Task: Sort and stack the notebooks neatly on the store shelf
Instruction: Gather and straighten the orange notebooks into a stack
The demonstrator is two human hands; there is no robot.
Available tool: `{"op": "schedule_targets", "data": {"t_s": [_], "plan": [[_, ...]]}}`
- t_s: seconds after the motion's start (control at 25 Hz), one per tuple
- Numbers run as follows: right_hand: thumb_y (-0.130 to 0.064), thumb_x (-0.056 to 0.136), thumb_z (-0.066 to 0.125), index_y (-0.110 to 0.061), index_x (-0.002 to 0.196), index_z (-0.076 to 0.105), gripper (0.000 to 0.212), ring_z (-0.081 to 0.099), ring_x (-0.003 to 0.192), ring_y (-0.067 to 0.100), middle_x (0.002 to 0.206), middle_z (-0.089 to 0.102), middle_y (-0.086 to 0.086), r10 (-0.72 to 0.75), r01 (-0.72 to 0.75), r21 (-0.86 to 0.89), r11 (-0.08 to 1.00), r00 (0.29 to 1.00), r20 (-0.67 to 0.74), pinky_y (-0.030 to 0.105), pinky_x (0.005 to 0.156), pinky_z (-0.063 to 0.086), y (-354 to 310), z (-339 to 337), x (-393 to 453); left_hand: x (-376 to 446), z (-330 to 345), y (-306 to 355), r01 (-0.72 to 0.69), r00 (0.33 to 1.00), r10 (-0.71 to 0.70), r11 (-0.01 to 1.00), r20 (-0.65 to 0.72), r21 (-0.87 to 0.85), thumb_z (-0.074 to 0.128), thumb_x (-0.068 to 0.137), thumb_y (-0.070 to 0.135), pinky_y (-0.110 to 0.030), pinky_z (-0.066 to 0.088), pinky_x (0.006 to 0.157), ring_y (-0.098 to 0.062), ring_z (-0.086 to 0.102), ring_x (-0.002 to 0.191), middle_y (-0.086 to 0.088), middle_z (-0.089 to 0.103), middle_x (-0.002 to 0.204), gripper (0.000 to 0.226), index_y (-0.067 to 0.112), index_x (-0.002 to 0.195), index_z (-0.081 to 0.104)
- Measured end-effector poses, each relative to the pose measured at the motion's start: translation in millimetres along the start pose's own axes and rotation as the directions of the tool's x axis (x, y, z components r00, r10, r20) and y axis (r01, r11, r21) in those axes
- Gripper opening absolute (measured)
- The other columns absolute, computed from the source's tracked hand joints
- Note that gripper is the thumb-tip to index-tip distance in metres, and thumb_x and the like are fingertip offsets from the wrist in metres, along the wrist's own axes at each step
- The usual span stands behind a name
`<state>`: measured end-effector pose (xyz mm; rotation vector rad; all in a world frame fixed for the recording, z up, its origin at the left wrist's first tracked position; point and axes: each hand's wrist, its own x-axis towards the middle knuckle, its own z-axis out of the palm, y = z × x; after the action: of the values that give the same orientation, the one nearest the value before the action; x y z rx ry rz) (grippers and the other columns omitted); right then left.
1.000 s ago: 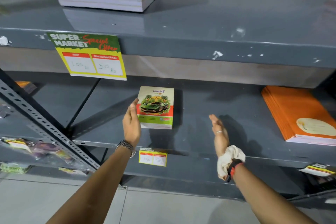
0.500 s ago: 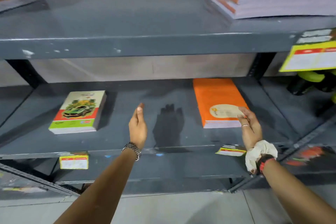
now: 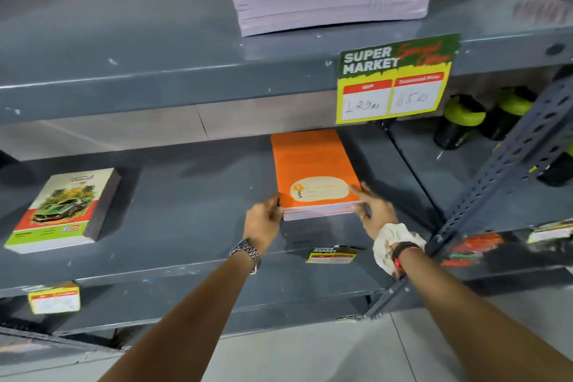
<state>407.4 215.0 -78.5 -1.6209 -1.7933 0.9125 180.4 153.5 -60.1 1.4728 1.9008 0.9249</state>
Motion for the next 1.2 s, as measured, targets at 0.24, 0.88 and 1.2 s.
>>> {"op": "schedule_targets", "data": {"t_s": [0.24,0.88,1.2], "plan": [[0.005,0.087,0.053,-0.009,0.121,0.061,0.037,0.051,0.126,0.023,0.131,0.059,0.012,-0.036,0.033,-0.045,0.998,0.997,-0.065,0.019,0.106,0.028,1.4,-6.8,8.0,4.9,6.2,-2.9,0.016,1.000,-0.016,1.000,-0.026,-0.006,0.053,0.084,0.005,-0.041,0.052,0.090,-0.032,0.067,0.096,-0.015,0.073,0.102,0.030,0.023,0.107,0.064],[-0.003,0.087,0.058,-0.015,0.125,0.057,0.040,0.050,0.126,0.028,0.144,0.045,0.004,-0.087,0.091,-0.218,0.972,0.996,0.030,0.041,0.108,0.040,3.8,-14.2,8.6,9.2,-6.0,0.5,-0.185,0.982,0.164,0.911,0.088,0.369,0.065,0.081,0.024,-0.041,0.052,0.092,-0.031,0.062,0.109,-0.002,0.063,0.125,0.037,0.023,0.117,0.060],[0.005,0.084,0.059,-0.010,0.121,0.060,0.040,0.054,0.122,0.027,0.133,0.057,0.011,-0.036,0.034,-0.138,0.990,0.999,-0.013,0.036,0.109,0.040,6.2,-15.2,11.3,9.3,-3.0,-3.5,-0.059,0.998,0.058,0.982,0.012,0.180,0.073,0.073,0.018,-0.037,0.054,0.092,-0.023,0.069,0.096,-0.011,0.074,0.102,0.041,0.016,0.113,0.063]]}}
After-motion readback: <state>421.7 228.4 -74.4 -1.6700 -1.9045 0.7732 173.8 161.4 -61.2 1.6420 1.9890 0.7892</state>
